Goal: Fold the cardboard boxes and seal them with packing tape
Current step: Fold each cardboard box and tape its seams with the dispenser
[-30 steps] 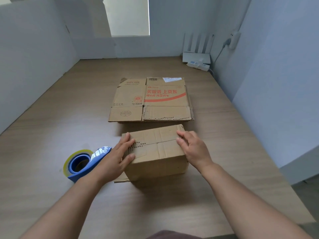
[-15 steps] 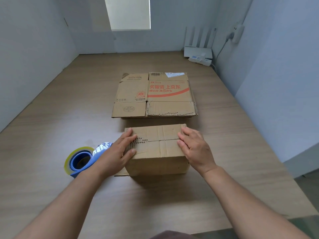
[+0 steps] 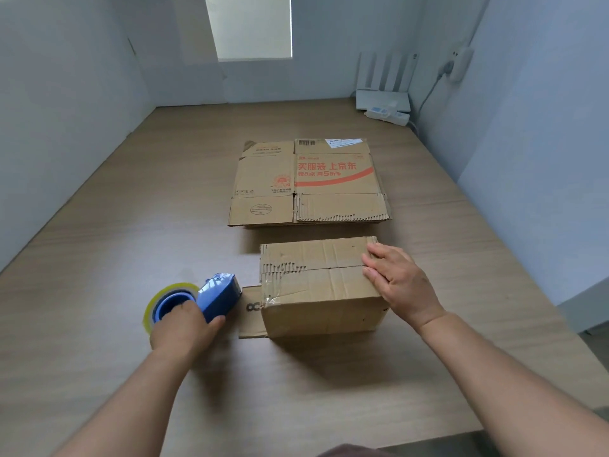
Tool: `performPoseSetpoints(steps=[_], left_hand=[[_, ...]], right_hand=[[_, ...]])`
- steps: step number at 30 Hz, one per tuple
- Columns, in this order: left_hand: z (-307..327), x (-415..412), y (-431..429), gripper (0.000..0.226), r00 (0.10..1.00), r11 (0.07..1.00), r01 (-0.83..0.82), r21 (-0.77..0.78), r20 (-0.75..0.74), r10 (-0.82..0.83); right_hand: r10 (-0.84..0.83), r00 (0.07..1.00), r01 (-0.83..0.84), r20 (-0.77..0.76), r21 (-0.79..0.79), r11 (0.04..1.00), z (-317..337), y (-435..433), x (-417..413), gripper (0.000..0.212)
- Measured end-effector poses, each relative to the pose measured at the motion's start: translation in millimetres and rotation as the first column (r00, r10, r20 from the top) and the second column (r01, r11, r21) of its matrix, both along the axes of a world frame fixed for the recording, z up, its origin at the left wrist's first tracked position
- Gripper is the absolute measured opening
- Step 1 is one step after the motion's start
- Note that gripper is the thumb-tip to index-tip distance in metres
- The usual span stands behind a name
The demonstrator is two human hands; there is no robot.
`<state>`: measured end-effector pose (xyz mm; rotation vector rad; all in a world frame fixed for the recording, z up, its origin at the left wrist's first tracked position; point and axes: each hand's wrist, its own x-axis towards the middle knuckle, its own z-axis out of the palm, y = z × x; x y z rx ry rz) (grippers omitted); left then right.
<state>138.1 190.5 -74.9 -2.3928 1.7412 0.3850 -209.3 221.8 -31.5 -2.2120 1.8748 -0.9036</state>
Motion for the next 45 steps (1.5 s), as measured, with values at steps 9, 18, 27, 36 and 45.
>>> performPoseSetpoints(steps=[9,18,27,36,45], left_hand=[[6.0,7.5,-28.1,0.042,0.964,0.996,-0.084,-0.027,-0.255,0.075],[141.6,-53.7,-24.7,0.026,0.669,0.909,0.317,-0.270,-0.616,-0.416],[128.7,-88.7,-19.1,0.036,0.666,0.769,0.632,-0.095,-0.440,-0.602],[129.3,-93.1,-22.1,0.045,0.657,0.759,0.647,-0.074,-0.451,-0.604],[139.0,-96.2,-24.2,0.056,0.655,0.786,0.618,-0.026,-0.537,-0.532]], right_hand=[[0.009,0.998,-0.009,-0.058,0.013,1.000,4.2,-0.2,-3.0,0.025],[-0.016,0.999,0.015,-0.032,-0.015,1.000,2.1,0.1,-3.7,0.021],[0.007,0.997,0.002,-0.073,0.121,0.993,11.9,-3.7,-3.5,0.030],[0.012,0.561,-0.294,0.827,0.186,0.938,42.3,8.5,19.9,0.034],[-0.014,0.635,-0.121,0.773,0.117,0.986,30.5,3.1,32.3,0.018]])
